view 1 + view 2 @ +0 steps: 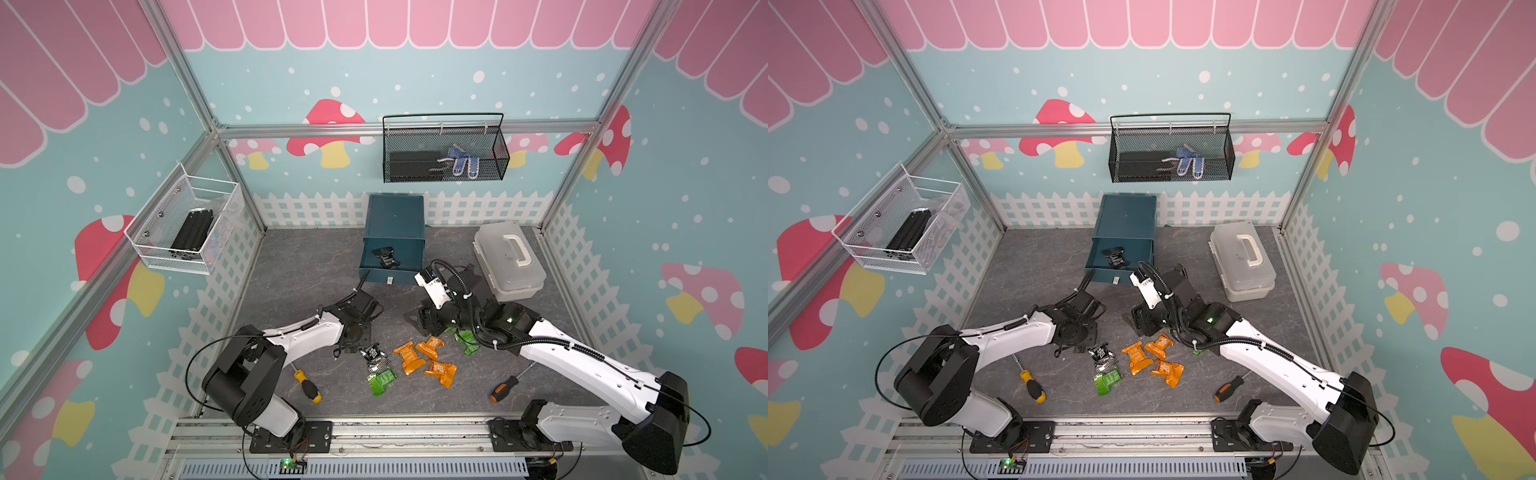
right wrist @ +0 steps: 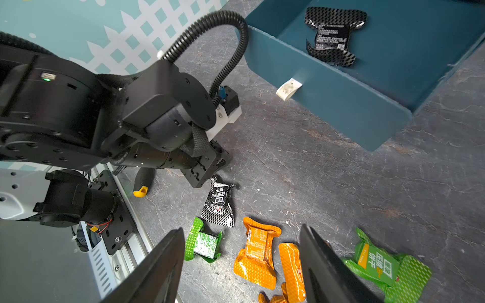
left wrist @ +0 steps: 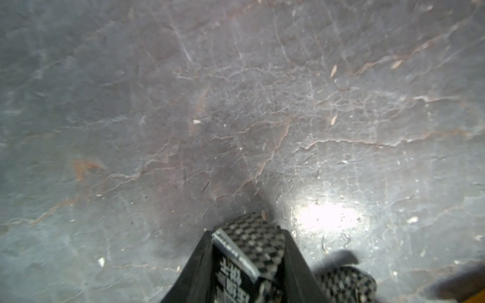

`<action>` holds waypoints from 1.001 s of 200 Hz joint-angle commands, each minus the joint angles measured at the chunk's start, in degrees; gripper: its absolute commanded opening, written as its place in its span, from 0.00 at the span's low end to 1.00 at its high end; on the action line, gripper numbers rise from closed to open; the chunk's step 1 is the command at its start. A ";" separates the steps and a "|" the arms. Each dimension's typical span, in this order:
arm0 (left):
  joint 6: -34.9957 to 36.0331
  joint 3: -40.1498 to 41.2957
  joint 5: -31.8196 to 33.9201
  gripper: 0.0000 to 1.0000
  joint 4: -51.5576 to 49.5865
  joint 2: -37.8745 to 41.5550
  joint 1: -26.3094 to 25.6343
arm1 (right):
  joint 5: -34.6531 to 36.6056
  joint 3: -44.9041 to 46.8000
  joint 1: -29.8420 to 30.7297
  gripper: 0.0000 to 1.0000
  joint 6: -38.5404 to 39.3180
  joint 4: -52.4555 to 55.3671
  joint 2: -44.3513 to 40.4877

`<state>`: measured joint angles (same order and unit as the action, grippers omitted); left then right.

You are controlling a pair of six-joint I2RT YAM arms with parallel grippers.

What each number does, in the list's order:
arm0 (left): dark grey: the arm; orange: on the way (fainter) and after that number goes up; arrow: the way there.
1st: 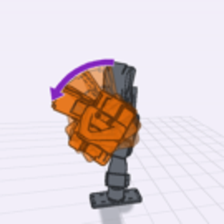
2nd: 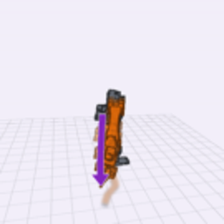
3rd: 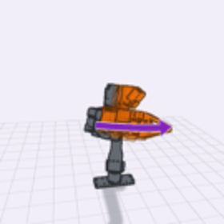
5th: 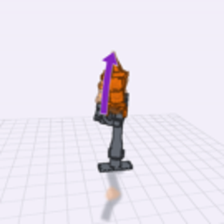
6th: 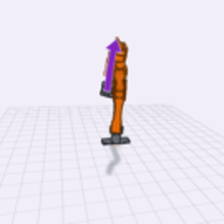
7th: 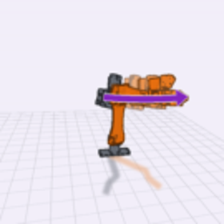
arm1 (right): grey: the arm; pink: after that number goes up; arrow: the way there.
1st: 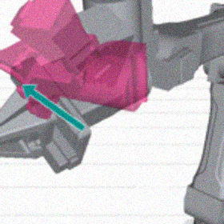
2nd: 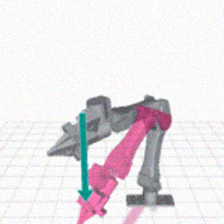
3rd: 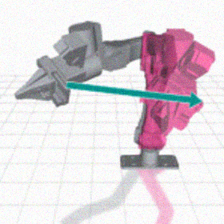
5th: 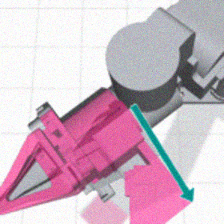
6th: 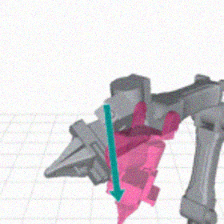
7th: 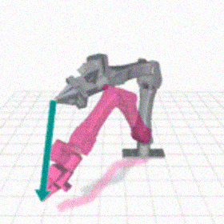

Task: Place the cookies into the drawer by color
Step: Pick up the cookie at the center of the board.

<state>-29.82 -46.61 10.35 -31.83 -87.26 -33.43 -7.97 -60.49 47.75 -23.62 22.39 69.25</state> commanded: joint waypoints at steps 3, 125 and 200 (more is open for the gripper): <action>-1.29 0.41 2.57 0.28 -1.38 5.37 0.59 | 0.06 0.03 0.42 0.71 -0.03 -1.60 0.61; 0.56 -17.13 3.31 0.28 -14.97 23.23 0.13 | -3.81 -5.08 -2.88 0.71 -0.31 -4.63 4.92; 5.43 -44.14 1.79 0.28 -22.11 6.10 -1.68 | -3.80 -11.50 -9.87 0.71 0.45 -1.97 5.31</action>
<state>-27.16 -83.68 12.34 -49.15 -75.88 -34.41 -11.46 -69.10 39.18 -23.59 19.49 74.08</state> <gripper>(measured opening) 0.342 0.712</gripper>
